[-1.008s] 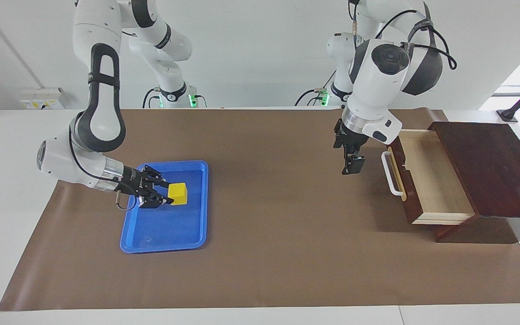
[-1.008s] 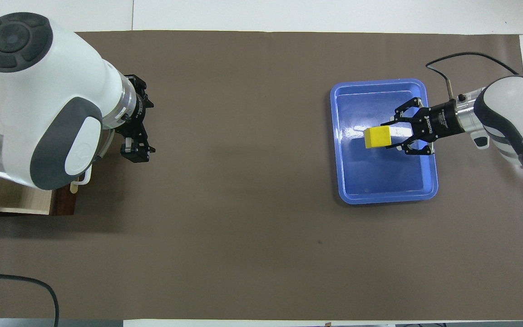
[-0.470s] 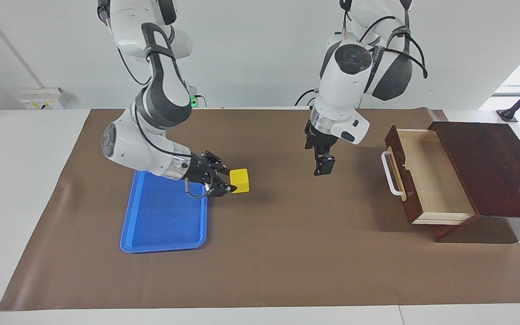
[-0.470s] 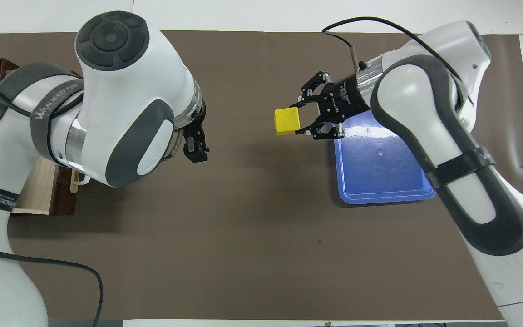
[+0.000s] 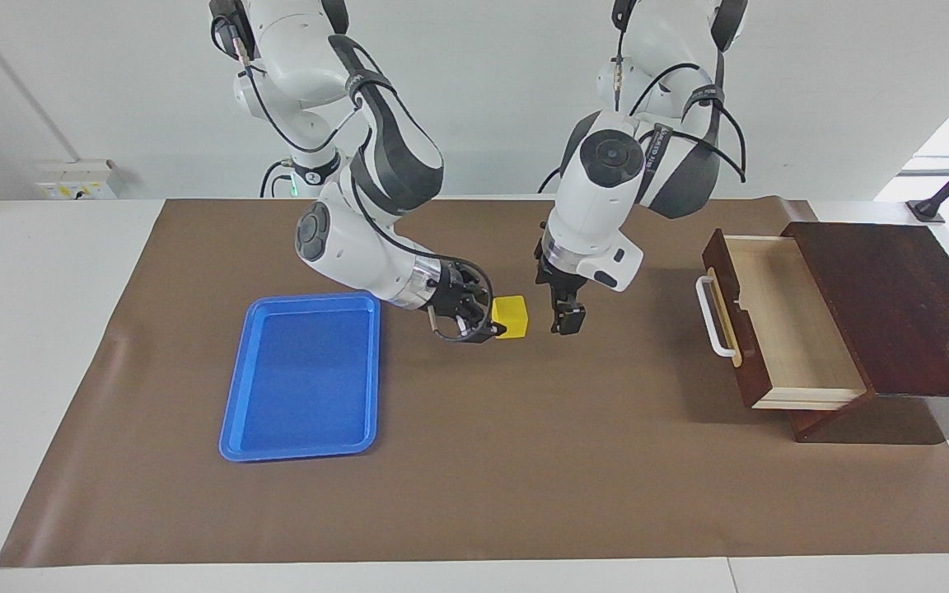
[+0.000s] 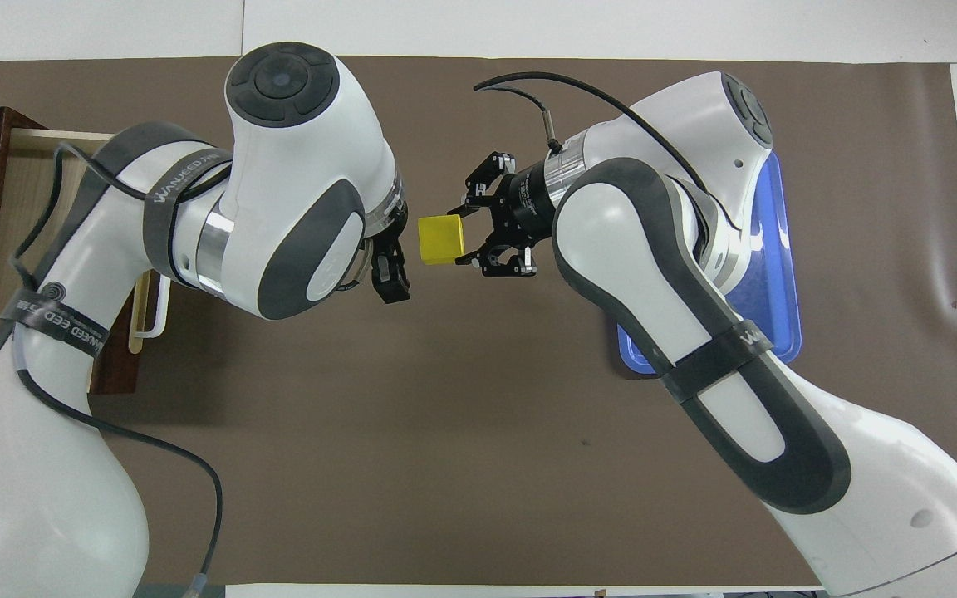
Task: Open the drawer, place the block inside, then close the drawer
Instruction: 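Lift the block with the right gripper toward the left gripper, then grasp the block with the left gripper while the right gripper releases it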
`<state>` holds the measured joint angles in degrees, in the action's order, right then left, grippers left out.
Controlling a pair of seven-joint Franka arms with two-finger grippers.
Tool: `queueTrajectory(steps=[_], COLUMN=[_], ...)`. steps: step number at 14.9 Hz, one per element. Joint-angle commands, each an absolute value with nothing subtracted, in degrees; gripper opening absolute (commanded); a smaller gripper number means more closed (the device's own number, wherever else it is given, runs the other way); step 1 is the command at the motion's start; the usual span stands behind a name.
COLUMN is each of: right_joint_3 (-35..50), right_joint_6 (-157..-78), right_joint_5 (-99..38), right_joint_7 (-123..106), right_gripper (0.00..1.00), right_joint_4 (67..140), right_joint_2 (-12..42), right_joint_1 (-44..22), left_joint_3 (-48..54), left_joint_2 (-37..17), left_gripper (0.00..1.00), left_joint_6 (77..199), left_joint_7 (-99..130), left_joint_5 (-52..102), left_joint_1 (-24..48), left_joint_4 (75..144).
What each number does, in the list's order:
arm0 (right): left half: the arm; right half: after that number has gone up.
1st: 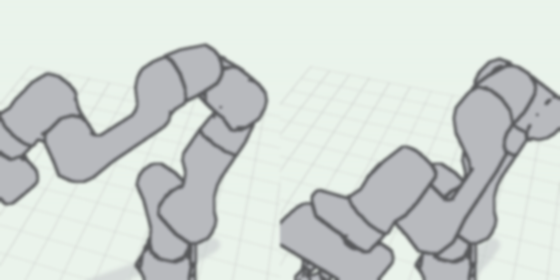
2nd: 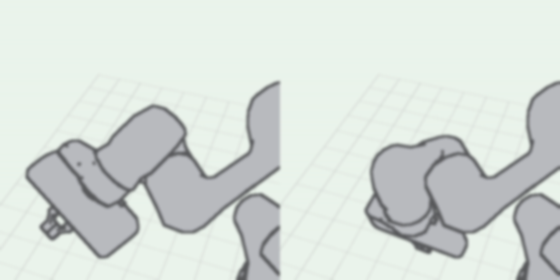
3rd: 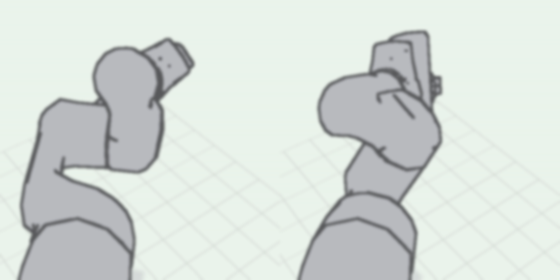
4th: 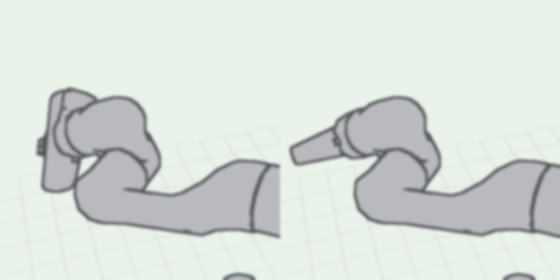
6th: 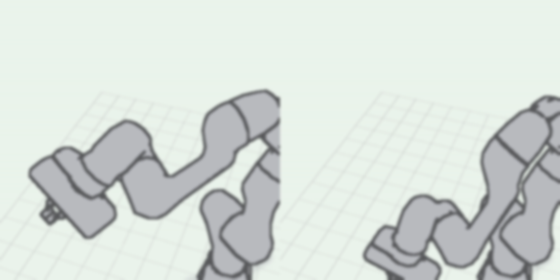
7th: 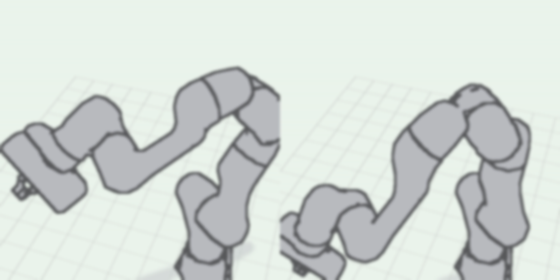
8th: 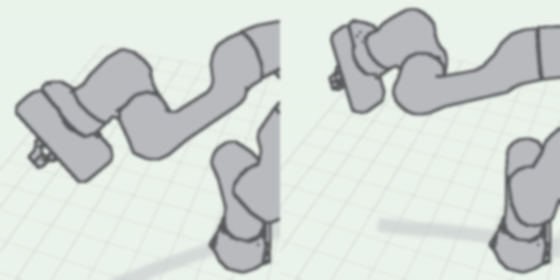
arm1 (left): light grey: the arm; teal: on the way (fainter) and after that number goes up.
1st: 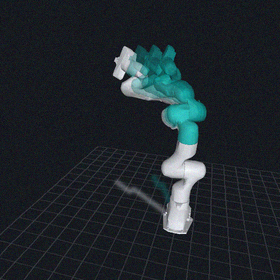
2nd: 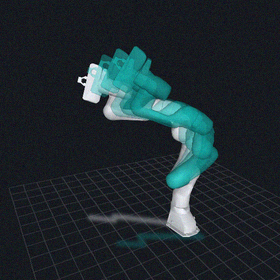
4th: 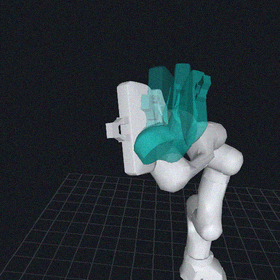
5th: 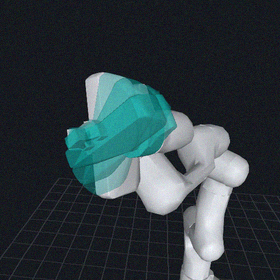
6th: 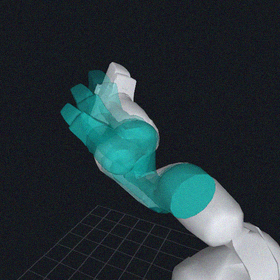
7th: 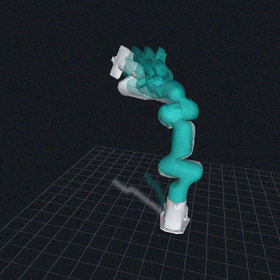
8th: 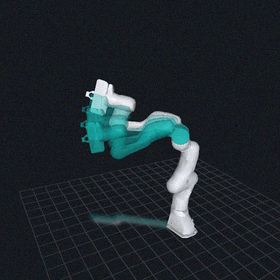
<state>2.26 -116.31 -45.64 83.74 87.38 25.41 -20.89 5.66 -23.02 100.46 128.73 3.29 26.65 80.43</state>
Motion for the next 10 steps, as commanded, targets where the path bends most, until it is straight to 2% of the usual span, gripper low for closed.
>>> queueTrajectory(steps=[1,10], right_joint_3=[2.0,2.0], right_joint_6=[-116.3,-116.5], right_joint_5=[-46.8,-47.6], right_joint_7=[84.2,84.4], right_gripper=[0.0,0.0], right_joint_4=[86.3,86.5], right_joint_2=[26.1,26.1], right_joint_1=[-20.5,-20.4], left_joint_3=[4.6,4.6], left_joint_2=[-23.6,-23.2], left_gripper=[1.0,1.0], left_joint_6=[101.7,107.2], left_joint_7=[130.4,130.2], left_joint_5=[2.7,0.4], left_joint_1=[28.2,31.7], left_joint_4=[78.6,81.6])
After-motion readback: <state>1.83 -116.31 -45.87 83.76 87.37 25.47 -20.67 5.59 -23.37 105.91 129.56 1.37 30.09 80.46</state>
